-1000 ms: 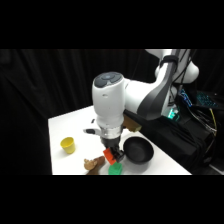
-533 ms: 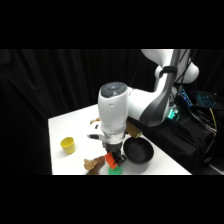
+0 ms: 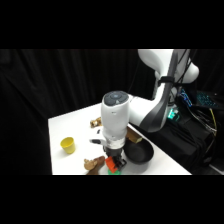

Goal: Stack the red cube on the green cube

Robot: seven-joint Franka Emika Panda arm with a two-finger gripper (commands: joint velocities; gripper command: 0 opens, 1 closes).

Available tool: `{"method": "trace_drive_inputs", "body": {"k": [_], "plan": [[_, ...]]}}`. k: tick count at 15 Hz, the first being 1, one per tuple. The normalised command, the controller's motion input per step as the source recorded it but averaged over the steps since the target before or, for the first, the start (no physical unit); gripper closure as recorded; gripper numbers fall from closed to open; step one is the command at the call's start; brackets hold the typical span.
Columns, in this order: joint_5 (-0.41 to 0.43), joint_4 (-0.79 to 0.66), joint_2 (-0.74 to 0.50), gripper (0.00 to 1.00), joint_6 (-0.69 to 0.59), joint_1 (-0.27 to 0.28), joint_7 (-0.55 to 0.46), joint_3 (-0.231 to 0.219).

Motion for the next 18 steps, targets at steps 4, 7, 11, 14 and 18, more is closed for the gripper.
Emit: {"method": "trace_drive_inputs", "body": {"k": [4,7,11,14,18], "plan": [[0.018,-0.07,-0.05,0.25,0.14,0.053,0.06,-0.004],[-0.006,-0.08,-0.09,0.10,0.05,0.074,0.06,-0.005],[-0.039,-0.08,-0.13,0.00,-0.03,0.088,0.08,-0.013],[-0.090,-0.06,-0.17,0.00,-0.10,0.095,0.11,-0.045],[-0.168,-0.07,-0.22,0.00,-0.15,0.093,0.15,-0.103]]}}
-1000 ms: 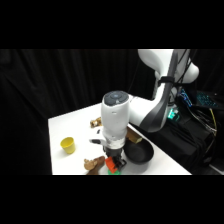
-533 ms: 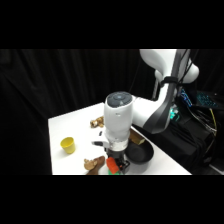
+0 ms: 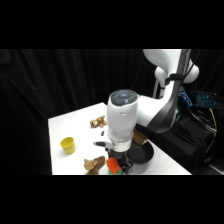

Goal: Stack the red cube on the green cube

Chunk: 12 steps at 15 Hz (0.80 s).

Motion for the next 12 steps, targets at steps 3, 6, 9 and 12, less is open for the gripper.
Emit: {"method": "trace_drive_inputs", "body": {"k": [3,6,9,12], "plan": [[-0.223,-0.10,-0.28,0.00,-0.18,0.061,0.16,-0.134],[-0.178,-0.13,-0.33,0.00,-0.19,-0.001,0.09,-0.053],[-0.044,-0.17,-0.41,0.00,-0.20,-0.092,-0.08,0.093],[0.065,-0.16,-0.44,0.00,-0.24,-0.174,-0.22,0.150]]}}
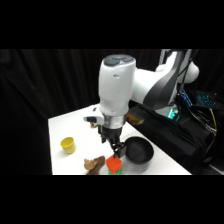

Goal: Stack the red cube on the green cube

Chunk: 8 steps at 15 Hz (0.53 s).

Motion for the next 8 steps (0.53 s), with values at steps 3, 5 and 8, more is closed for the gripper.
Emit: {"method": "trace_drive_inputs", "body": {"k": [3,5,8], "plan": [[0.164,-0.07,-0.37,0.00,-0.35,-0.228,-0.31,0.149],[0.230,0.04,-0.25,0.00,-0.38,-0.241,-0.38,0.138],[0.231,0.11,-0.13,0.00,-0.35,-0.216,-0.37,0.116]]}}
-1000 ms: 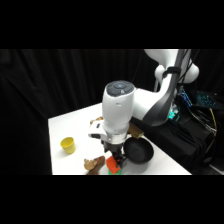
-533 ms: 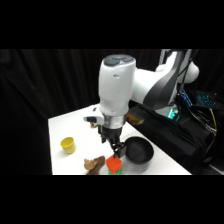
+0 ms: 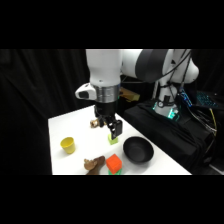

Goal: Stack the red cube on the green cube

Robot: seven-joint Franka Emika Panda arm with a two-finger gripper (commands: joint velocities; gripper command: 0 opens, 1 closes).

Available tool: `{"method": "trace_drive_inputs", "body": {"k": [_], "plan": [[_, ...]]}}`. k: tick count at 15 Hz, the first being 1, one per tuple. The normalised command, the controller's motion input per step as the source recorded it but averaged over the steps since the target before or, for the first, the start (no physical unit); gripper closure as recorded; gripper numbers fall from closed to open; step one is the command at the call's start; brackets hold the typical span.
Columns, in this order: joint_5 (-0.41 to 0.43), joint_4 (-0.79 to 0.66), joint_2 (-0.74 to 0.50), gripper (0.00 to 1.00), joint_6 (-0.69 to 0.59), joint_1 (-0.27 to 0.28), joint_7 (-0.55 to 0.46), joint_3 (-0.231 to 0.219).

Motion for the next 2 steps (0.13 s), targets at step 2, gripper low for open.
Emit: {"method": "trace_drive_inputs", "body": {"k": [2], "plan": [[0.230,0.12,-0.10,0.00,-0.32,-0.197,-0.38,0.107]]}}
